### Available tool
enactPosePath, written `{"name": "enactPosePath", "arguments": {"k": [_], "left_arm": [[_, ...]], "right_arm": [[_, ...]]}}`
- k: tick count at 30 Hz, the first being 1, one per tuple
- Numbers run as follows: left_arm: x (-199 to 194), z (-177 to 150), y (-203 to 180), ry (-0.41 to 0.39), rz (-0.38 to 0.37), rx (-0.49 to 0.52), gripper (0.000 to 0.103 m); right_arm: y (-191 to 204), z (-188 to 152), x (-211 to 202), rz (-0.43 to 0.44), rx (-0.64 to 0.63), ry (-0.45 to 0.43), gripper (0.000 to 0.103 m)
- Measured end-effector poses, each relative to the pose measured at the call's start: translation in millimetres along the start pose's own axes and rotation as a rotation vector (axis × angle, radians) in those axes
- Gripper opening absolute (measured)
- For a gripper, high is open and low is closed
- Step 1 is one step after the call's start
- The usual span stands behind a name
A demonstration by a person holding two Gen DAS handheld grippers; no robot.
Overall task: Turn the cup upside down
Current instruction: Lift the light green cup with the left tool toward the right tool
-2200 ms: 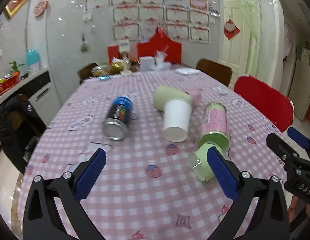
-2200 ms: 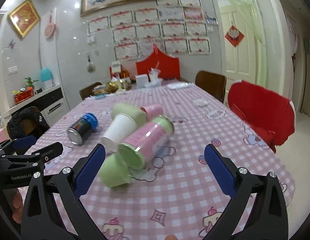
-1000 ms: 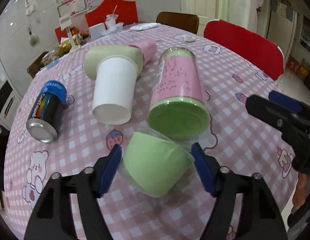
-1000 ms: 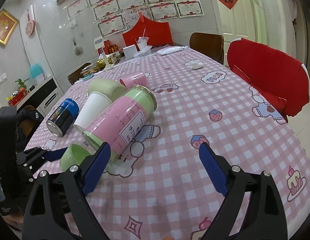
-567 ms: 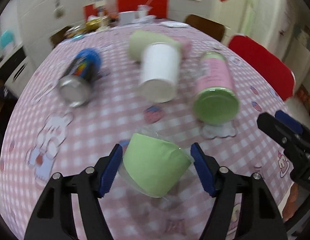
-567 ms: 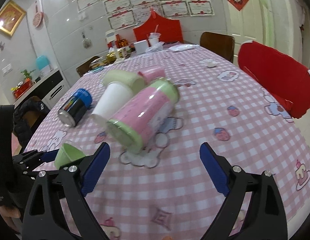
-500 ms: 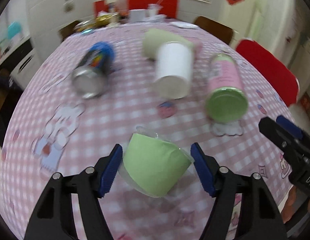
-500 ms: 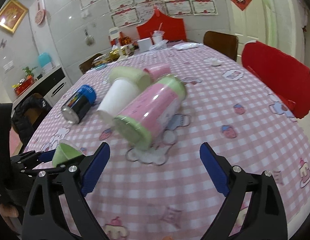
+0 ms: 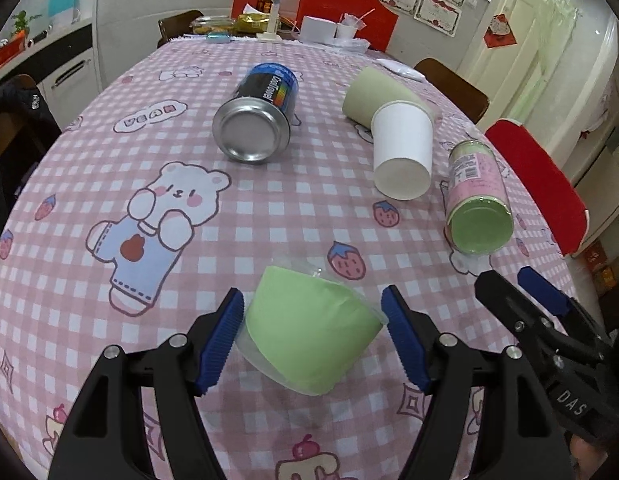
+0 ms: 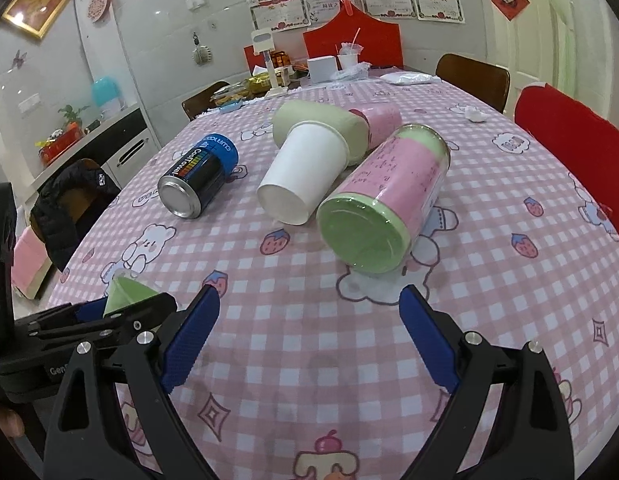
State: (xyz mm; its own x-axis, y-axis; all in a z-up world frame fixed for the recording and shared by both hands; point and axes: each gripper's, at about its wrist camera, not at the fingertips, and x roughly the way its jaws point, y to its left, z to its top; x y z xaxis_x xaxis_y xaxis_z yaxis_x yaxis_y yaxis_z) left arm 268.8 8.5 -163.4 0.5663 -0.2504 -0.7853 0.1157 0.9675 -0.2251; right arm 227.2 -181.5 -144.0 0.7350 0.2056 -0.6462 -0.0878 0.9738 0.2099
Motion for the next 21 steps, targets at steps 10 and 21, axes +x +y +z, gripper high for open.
{"name": "enactPosePath", "arguments": {"k": [10,21], "left_arm": [[-12,3,10,-0.045,-0.033,0.032,0.074],[-35,-4,32,-0.095,-0.068,0.036,0.077]], "right_arm": [[9,4,-6,0.022,0.074,-0.003,0.09],[23,2,-3,0.118,0.179,0.048,0.091]]}}
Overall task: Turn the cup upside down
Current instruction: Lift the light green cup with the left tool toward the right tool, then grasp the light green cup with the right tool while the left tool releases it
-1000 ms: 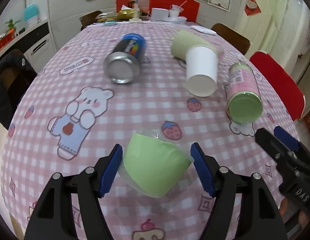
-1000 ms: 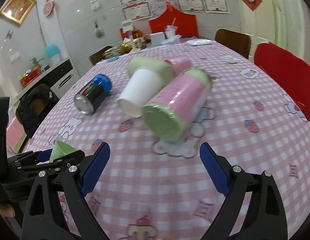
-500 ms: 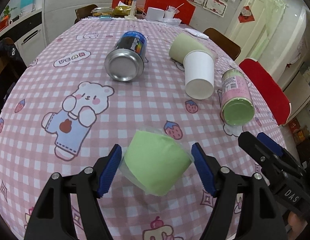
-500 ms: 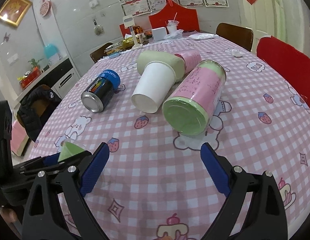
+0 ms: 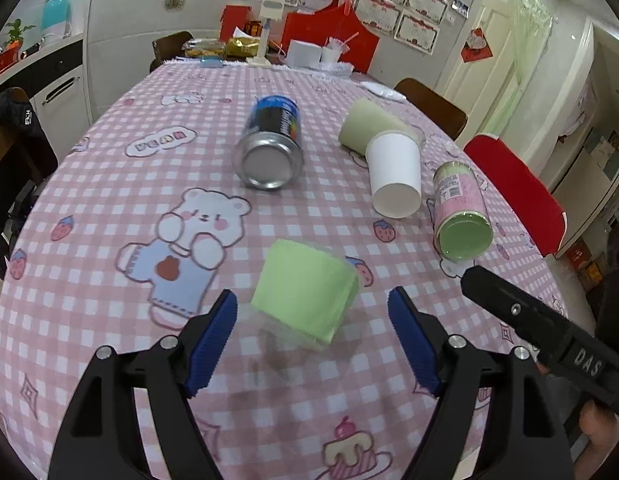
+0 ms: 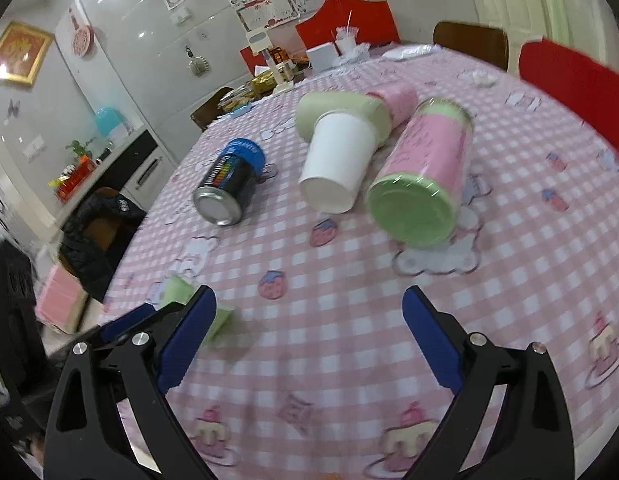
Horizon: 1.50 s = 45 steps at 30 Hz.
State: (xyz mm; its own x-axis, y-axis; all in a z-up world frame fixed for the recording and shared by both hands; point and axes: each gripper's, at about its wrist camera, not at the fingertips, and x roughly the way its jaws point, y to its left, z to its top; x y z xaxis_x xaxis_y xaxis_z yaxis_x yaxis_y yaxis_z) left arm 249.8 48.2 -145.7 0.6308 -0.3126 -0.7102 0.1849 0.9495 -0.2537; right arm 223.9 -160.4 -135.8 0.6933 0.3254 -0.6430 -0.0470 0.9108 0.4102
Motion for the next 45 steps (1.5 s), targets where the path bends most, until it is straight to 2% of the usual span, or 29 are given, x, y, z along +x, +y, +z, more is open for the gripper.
{"name": "enactPosePath", "arguments": {"k": [6,11,18,27,30,33,40,45], "left_arm": [[-24,-2,31,-0.045,0.028,-0.032,0.077],[-34,-1,63,-0.064,0.117,-0.066,0.077],[-36,2,92,-0.064,0.131,-0.107,0.077],[-33,0,100,-0.057,0.111,-0.103,0.077],[-31,-1,98,-0.05,0.095,-0.097,0.077],[-28,-1,93,-0.044,0.084,-0.092,0.077],[-20,-1,74,-0.032,0.043,-0.068,0.077],[-14,-3,63,-0.015,0.051,-0.053,0.077]], "right_arm": [[17,-3,18,0.13,0.099,0.094,0.091],[38,-4,38,0.227,0.165,0.184,0.091],[69,1,64,0.234,0.153,0.227,0.09],[70,6,91,0.238,0.176,0.272,0.071],[67,7,93,0.237,0.175,0.272,0.067],[68,11,92,0.238,0.149,0.259,0.059],[76,17,76,0.216,0.029,0.181,0.058],[72,14,54,0.127,-0.107,0.083,0.058]]}}
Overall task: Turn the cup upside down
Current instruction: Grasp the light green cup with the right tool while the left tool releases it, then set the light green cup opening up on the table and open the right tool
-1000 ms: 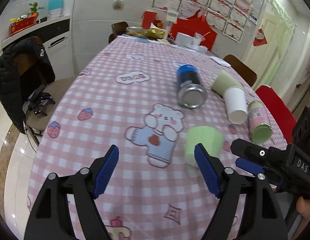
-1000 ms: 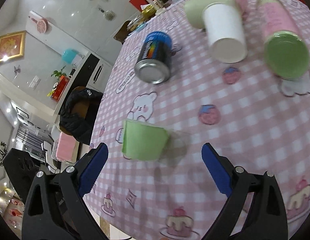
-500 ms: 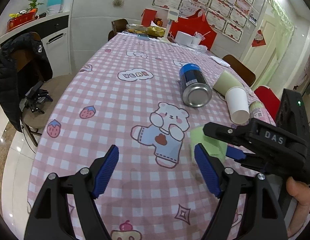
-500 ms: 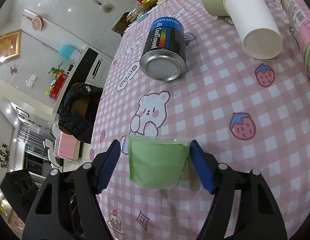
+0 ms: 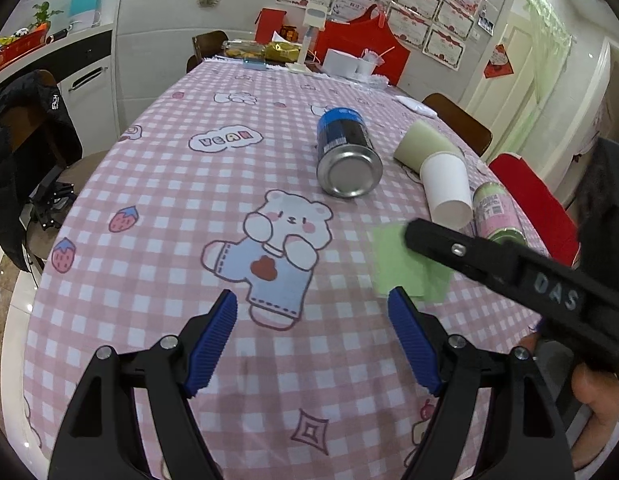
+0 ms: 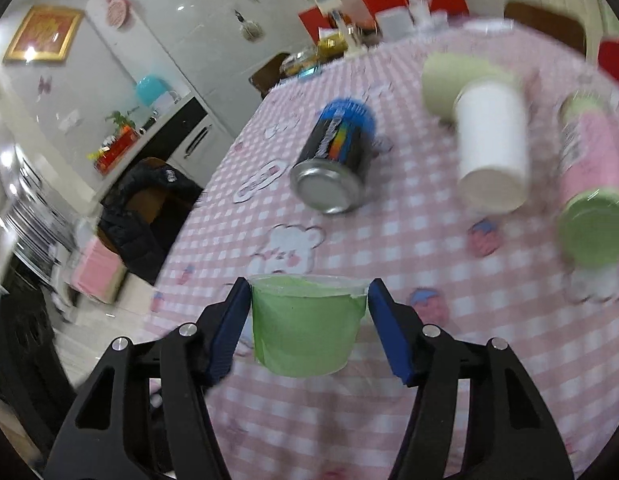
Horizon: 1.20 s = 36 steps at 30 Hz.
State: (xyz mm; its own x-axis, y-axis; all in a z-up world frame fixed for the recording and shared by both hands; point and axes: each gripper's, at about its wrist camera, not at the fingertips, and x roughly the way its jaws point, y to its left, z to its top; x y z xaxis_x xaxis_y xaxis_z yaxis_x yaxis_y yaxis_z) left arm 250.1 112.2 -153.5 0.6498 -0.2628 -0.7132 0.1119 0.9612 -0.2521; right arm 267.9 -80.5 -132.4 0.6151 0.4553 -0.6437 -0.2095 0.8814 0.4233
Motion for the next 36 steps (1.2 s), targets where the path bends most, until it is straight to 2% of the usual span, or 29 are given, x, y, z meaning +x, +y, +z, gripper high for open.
{"name": "enactPosePath", "arguments": {"k": [7,11,21,24,31,36], "left_arm": [[8,-1,-9,0.016,0.033,-0.006,0.077],[12,-2,-16,0.024,0.041,-0.002,0.077],[13,-8,-21,0.032,0.064,-0.006,0.077],[9,-10,-24,0.028,0.06,-0.007,0.077],[-2,-10,-35,0.013,0.048,0.016,0.077],[-8,-5,-45,0.001,0.029,0.036,0.077]], "right_arm": [[-22,-14,-18,-0.125,-0.088,-0.055,0.058],[-29,-21,-19,-0.147,-0.117,-0.058,0.058],[-22,-41,-35,-0.163,-0.205,-0.086,0.059],[-23,-47,-39,-0.152,-0.195,-0.078,0.059],[-25,-50,-49,-0.111,-0.155,-0.078,0.068],[-28,-45,-59,-0.084,-0.136,-0.097,0.069]]}}
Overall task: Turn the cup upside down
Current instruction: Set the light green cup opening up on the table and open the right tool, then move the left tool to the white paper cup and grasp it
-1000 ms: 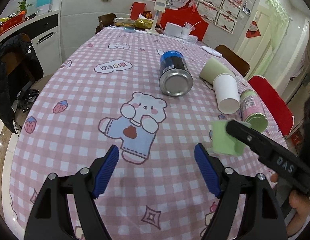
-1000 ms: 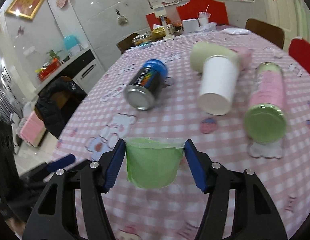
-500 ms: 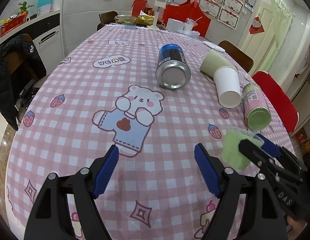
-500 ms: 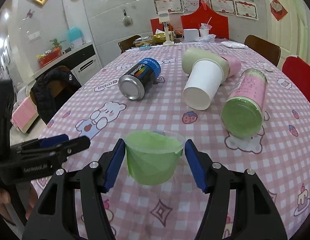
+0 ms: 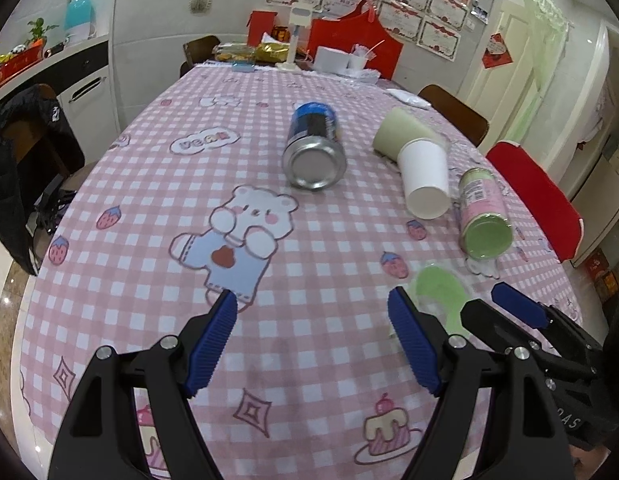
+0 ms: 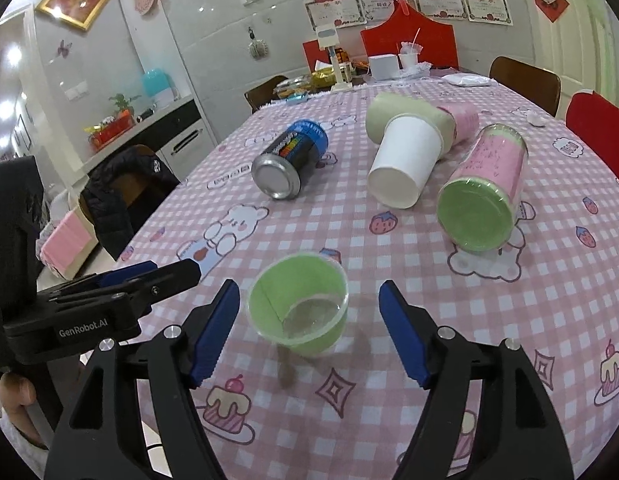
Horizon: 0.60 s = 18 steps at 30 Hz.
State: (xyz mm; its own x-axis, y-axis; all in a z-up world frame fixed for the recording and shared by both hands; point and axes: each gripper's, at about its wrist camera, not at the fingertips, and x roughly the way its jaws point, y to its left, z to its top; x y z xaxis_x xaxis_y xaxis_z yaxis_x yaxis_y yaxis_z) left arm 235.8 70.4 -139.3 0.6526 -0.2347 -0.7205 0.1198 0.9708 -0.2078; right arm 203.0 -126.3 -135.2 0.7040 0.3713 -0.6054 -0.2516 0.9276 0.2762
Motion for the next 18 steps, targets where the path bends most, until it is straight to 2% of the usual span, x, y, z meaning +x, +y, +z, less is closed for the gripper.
{"name": "enactPosePath", "arguments": {"k": [11,18], "left_arm": [[10,39,-49,0.0,-0.051,0.095,0.077],[45,76,-100,0.041,-0.084,0.19,0.077]], "right_arm": [[-44,28,-22,-0.083,0.068,-0.102,0.07],[-87,54,-31,-0.186,0.111,-0.183,0.071]]}}
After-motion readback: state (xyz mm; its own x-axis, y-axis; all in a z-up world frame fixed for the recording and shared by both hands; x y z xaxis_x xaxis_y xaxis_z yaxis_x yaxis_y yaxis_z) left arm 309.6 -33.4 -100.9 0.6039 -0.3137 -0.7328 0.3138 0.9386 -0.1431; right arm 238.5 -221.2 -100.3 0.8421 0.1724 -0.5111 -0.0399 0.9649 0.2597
